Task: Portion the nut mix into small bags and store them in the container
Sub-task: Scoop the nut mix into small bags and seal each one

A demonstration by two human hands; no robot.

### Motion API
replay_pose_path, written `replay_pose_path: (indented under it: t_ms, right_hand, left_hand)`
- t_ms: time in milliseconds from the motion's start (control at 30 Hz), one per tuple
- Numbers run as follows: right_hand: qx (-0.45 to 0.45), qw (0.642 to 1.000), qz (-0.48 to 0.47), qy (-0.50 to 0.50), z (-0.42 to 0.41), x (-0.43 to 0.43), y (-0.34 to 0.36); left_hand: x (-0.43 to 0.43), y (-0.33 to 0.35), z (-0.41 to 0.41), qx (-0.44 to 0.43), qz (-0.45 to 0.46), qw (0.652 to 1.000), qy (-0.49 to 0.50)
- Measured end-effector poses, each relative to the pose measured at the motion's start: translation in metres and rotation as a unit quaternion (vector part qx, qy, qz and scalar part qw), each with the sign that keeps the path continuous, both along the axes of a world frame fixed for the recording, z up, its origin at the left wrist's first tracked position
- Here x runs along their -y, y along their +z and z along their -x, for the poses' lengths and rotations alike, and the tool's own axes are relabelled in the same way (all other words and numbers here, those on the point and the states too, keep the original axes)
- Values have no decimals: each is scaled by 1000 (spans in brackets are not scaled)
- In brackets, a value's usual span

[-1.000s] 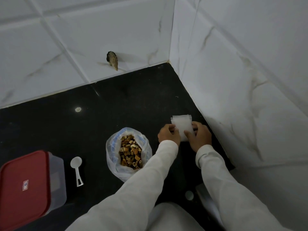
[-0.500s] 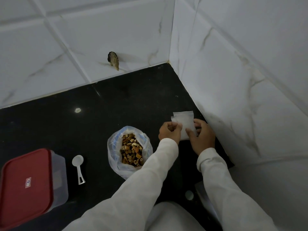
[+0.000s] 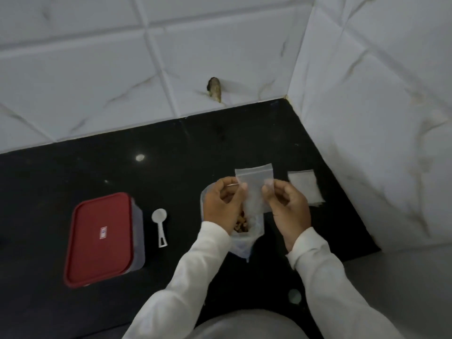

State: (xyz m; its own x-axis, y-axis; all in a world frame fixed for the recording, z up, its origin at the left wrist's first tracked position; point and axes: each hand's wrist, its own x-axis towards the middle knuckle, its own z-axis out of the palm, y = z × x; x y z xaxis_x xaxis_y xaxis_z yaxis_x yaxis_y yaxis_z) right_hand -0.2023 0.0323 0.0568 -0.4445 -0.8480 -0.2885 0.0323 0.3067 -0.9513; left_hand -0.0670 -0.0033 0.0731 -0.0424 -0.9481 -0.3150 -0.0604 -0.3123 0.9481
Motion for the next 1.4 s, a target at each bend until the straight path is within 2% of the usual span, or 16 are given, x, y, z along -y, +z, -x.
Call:
replay_pose_path:
  t_ms: [100, 200, 267, 300, 367, 500, 567, 700, 800, 900, 967, 1133, 1267, 1400]
  right_hand:
    - [-36, 994, -42, 97, -39, 2, -9]
    - [-129, 973, -75, 175, -76, 3, -22]
    - [-210, 964, -42, 155, -96, 1, -28]
    - [-221, 966, -20, 131, -105, -2, -27]
    - [-180, 978, -9, 108, -121, -6, -18]
    - [37, 986, -82, 137, -153, -6, -6]
    - [62, 986, -93, 122, -163, -4, -8]
    - [43, 992, -85, 77, -165, -6, -17]
    - [11, 992, -85, 91, -161, -8, -23]
    - [-27, 990, -70, 115, -158, -11, -23]
    - [-46, 989, -60, 127, -157, -13, -25]
    - [-110, 978, -66, 165, -152, -12, -33]
    - [-126, 975, -42, 177, -145, -12, -30]
    - [-150, 972, -32, 180, -143, -10, -29]
  left_hand:
    - [-3, 0, -52, -17, -7, 1000, 21]
    - [-10, -9, -94, 40, -7, 998, 39]
    - [-16, -17, -116, 101, 14, 992, 77]
    - [-20, -20, -124, 133, 32, 986, 92]
    - [-29, -26, -135, 188, 85, 972, 115]
    - [-47, -51, -148, 243, 259, 930, 92]
    - [-53, -67, -153, 257, 305, 915, 62]
    - [-61, -80, -158, 264, 335, 904, 13]
    - [-62, -76, -161, 224, 280, 933, 4]
    - [-61, -61, -157, 142, 162, 976, 28]
    - [-56, -52, -154, 83, 97, 991, 38]
    - [-44, -53, -150, 37, -11, 999, 28]
    - [-41, -48, -143, -55, -91, 993, 59]
    - [-37, -47, -139, -84, -121, 986, 76]
